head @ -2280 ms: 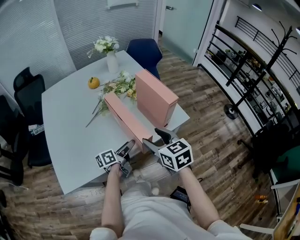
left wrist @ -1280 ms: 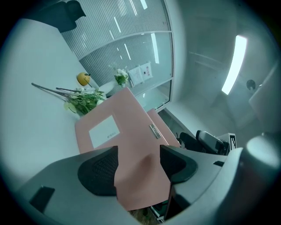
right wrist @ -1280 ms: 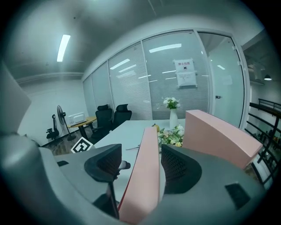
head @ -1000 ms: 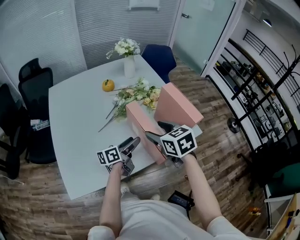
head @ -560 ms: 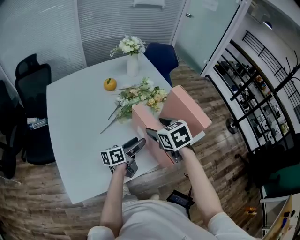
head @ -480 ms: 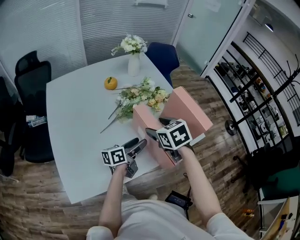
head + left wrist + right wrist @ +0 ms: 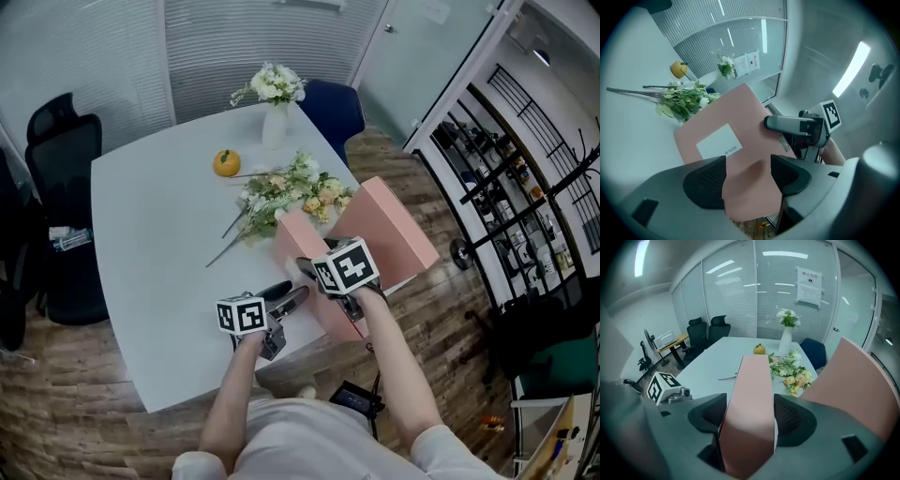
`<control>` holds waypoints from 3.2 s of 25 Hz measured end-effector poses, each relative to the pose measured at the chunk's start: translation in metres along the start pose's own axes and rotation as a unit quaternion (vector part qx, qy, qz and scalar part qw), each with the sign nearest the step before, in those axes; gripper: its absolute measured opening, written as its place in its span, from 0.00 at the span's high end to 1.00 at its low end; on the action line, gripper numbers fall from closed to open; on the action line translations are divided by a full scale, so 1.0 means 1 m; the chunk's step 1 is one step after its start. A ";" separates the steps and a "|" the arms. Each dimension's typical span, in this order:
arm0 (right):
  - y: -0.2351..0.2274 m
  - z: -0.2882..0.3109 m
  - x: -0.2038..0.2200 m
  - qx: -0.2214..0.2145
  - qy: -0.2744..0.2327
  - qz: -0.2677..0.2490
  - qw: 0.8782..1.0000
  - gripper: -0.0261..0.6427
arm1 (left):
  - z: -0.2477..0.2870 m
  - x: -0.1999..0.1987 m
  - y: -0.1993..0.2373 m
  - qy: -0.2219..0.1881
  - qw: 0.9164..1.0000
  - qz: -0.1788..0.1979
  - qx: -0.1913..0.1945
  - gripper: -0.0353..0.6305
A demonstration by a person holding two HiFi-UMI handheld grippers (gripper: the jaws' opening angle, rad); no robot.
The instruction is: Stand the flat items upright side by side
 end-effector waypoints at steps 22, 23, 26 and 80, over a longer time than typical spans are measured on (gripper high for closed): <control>-0.004 0.002 0.001 0.005 -0.013 0.009 1.000 0.49 | 0.014 0.002 0.005 0.016 0.999 -0.024 0.019 0.52; -0.004 0.001 0.001 0.004 -0.015 0.008 1.000 0.49 | 0.014 0.002 0.004 0.016 0.999 -0.024 0.019 0.52; -0.004 -0.002 0.002 0.005 -0.021 0.008 1.000 0.49 | 0.014 0.002 0.005 0.015 1.000 -0.023 0.015 0.52; 0.004 -0.073 0.030 0.137 -0.288 0.032 0.947 0.50 | 0.023 -0.001 -0.026 -0.002 0.999 -0.005 0.032 0.52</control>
Point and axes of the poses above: the fingertips, and each gripper's own axes: z forward along the fingers, y to its left, x out of its underside, the point moved 10 cm from there along -z, backward along the fingers, and after that the axes turned 12 degrees about -z, right-handed, at the moved point
